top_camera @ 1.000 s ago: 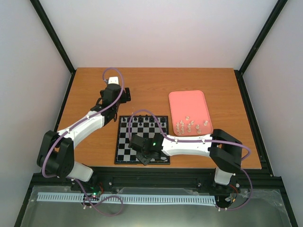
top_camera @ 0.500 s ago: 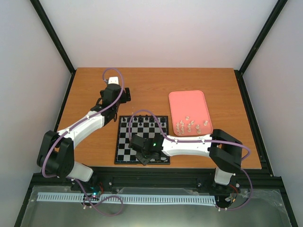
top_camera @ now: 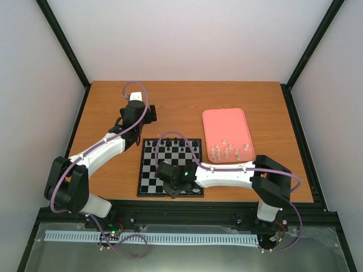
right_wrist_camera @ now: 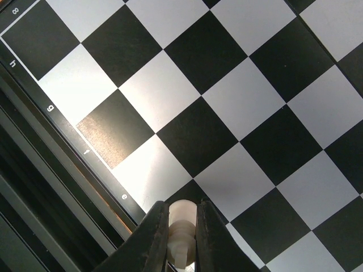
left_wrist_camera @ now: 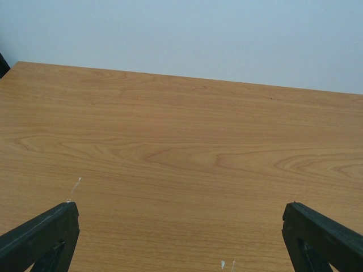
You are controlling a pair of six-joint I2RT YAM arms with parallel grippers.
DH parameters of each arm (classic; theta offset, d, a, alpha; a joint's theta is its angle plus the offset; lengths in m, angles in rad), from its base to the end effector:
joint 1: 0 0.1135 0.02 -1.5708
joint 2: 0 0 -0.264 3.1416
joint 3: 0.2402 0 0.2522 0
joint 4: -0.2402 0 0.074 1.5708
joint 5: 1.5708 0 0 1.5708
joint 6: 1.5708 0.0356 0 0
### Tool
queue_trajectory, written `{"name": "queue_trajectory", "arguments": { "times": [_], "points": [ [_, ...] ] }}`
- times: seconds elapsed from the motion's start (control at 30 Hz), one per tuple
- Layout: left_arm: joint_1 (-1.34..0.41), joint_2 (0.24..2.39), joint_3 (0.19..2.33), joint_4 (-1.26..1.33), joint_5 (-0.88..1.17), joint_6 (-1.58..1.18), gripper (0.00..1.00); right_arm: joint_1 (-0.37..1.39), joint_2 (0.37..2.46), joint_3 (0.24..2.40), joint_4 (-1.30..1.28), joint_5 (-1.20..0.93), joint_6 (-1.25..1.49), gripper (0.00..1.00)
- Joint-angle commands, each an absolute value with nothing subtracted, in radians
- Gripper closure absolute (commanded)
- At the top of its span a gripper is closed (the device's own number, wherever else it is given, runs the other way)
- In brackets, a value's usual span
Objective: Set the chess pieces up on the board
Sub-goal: Place the chess piece on the chessboard.
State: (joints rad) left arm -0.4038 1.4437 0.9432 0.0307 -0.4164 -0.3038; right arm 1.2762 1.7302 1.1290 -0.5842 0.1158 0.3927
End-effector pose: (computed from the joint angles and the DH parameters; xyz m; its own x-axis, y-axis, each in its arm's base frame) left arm 0.3048 -0.1146 0.2622 -0.4055 -0.1242 -0.9056 -0.0981 0.9909 -0.0920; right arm 0.1024 0.3232 0.1837 -0.6075 -0.6929 -0.3883 -0.7635 0.6442 0.0449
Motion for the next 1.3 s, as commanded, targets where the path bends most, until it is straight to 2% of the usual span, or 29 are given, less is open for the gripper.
{"name": "queue_trajectory", "arguments": {
  "times": [0.0, 0.17, 0.73, 1.27],
  "points": [
    [-0.399, 1.451, 0.948, 0.066, -0.420, -0.315, 0.00, 1.290, 1.704, 1.107, -0.593, 0.108, 0.413, 0.95],
    [-0.399, 1.447, 0.948, 0.064, -0.418, -0.315, 0.00, 1.295, 1.707, 1.103, -0.590, 0.103, 0.411, 0.94],
    [-0.399, 1.442, 0.947, 0.063, -0.420, -0.314, 0.00, 1.307, 1.687, 1.104, -0.588, 0.124, 0.409, 0.80],
    [-0.399, 1.444, 0.943, 0.067, -0.415, -0.316, 0.00, 1.309, 1.681, 1.103, -0.609, 0.198, 0.413, 0.77]
  ]
}}
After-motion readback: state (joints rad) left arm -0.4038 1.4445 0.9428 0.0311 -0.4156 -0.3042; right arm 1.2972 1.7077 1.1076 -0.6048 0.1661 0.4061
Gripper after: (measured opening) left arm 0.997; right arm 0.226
